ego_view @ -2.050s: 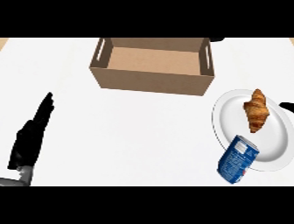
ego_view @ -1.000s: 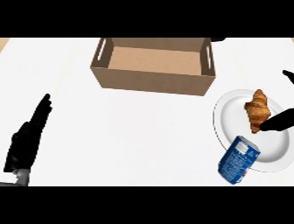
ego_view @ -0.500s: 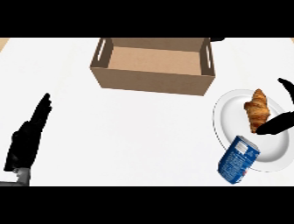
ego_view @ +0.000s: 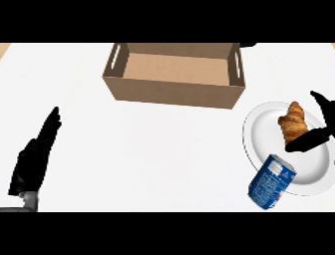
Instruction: Pick the croissant from the plate and place it in the cardboard box
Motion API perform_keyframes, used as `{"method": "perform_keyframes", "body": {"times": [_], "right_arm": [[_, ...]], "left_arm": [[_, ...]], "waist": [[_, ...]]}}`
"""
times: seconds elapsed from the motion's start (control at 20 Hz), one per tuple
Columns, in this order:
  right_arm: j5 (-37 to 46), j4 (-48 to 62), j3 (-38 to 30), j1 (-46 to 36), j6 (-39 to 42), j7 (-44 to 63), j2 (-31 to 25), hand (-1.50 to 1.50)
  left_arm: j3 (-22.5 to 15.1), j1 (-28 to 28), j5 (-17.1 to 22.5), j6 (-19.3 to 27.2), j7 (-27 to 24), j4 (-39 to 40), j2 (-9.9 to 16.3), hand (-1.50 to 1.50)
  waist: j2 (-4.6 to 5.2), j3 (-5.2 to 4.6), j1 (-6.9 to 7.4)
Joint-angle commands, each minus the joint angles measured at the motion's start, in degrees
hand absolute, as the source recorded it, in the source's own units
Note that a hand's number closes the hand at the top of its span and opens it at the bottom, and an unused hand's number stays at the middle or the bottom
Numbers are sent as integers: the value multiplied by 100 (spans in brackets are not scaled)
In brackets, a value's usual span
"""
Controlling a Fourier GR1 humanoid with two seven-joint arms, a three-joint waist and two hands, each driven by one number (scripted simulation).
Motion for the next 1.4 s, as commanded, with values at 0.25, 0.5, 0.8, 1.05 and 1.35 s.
{"method": "perform_keyframes", "body": {"times": [0.25, 0.5, 0.8, 1.05, 1.35], "right_arm": [[633, 265, -333, -44, 13, -262, 564, -150], [752, 914, -617, -252, 21, -790, 645, -150], [1109, 971, -479, -123, 20, -886, 876, -150], [981, 1133, -852, -225, 244, -974, 884, 150], [1905, 1018, -599, -224, -544, -1057, 655, 150]], "left_arm": [[227, 76, -232, -300, -158, 37, -302, 0], [219, -100, -502, -233, 76, 22, -489, 0], [674, -87, -258, -684, -331, 400, -315, 0], [473, 95, -538, -590, 274, -467, -510, 0], [624, -111, -460, -690, 217, -182, -459, 0]], "waist": [[0, 1, -5], [4, 2, 2], [3, 1, -7], [-1, 2, 7], [5, 3, 16]]}}
